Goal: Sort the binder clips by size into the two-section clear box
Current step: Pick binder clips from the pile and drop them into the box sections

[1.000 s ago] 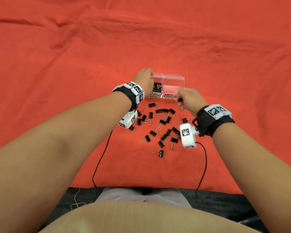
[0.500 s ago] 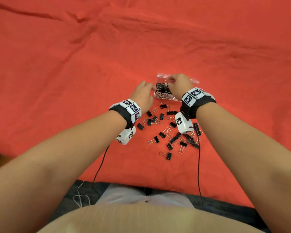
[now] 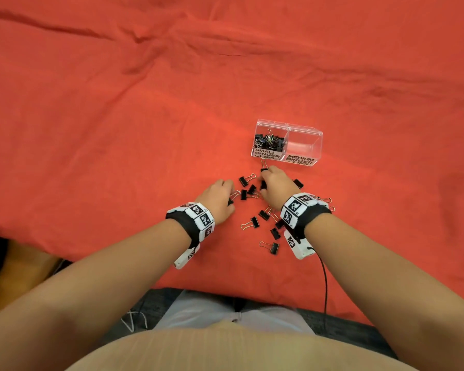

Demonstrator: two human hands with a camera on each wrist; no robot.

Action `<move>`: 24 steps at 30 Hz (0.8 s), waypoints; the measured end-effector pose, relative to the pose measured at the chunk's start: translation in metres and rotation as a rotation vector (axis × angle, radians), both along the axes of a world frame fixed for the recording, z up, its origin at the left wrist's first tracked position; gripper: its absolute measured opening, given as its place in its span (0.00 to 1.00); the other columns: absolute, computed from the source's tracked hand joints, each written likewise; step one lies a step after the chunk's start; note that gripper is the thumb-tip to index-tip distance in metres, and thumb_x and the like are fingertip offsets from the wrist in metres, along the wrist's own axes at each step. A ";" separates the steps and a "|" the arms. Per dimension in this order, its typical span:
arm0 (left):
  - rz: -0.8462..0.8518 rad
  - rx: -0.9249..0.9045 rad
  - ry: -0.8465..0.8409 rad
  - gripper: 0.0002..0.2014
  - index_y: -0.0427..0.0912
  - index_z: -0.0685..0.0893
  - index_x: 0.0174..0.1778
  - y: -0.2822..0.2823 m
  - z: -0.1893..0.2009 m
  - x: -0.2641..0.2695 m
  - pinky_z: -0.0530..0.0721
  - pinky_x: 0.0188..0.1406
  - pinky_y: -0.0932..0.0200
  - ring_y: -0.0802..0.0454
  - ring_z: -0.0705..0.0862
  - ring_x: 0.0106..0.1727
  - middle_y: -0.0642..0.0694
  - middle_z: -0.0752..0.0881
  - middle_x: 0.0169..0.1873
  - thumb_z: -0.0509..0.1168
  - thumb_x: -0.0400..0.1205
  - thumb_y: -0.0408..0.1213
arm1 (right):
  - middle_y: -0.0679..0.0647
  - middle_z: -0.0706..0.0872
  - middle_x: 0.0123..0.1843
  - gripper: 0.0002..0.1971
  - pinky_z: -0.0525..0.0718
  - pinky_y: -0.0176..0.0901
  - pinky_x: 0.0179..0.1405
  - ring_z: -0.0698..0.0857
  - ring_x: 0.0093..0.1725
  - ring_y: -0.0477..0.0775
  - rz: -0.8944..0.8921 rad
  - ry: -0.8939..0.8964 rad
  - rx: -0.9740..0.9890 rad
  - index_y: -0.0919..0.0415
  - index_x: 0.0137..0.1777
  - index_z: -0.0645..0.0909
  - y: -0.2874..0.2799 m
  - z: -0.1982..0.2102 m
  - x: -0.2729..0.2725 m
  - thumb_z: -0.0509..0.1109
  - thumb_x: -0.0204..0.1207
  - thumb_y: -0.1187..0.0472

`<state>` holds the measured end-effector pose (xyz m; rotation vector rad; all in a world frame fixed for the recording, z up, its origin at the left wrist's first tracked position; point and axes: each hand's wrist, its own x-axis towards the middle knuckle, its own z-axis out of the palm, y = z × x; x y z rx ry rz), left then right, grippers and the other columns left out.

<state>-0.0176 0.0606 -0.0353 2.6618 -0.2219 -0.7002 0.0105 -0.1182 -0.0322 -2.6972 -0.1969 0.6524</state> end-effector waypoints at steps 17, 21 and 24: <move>-0.003 0.022 -0.030 0.20 0.35 0.77 0.66 -0.034 -0.007 0.045 0.76 0.66 0.47 0.37 0.77 0.65 0.35 0.75 0.60 0.65 0.80 0.39 | 0.62 0.73 0.59 0.14 0.82 0.56 0.55 0.79 0.57 0.64 0.017 -0.033 0.033 0.65 0.57 0.79 0.009 -0.009 -0.019 0.70 0.74 0.59; -0.035 0.058 -0.034 0.18 0.36 0.78 0.64 -0.039 -0.005 0.047 0.79 0.64 0.45 0.38 0.77 0.64 0.37 0.74 0.60 0.65 0.80 0.40 | 0.61 0.76 0.57 0.10 0.79 0.51 0.58 0.79 0.57 0.62 -0.064 -0.014 0.125 0.64 0.52 0.80 0.002 -0.011 -0.020 0.72 0.73 0.62; -0.027 0.054 -0.023 0.17 0.38 0.79 0.64 -0.043 -0.003 0.049 0.79 0.64 0.46 0.39 0.77 0.65 0.38 0.74 0.61 0.65 0.79 0.37 | 0.58 0.77 0.54 0.08 0.76 0.48 0.59 0.76 0.58 0.58 -0.154 -0.006 0.182 0.60 0.49 0.81 -0.005 -0.010 -0.019 0.74 0.71 0.62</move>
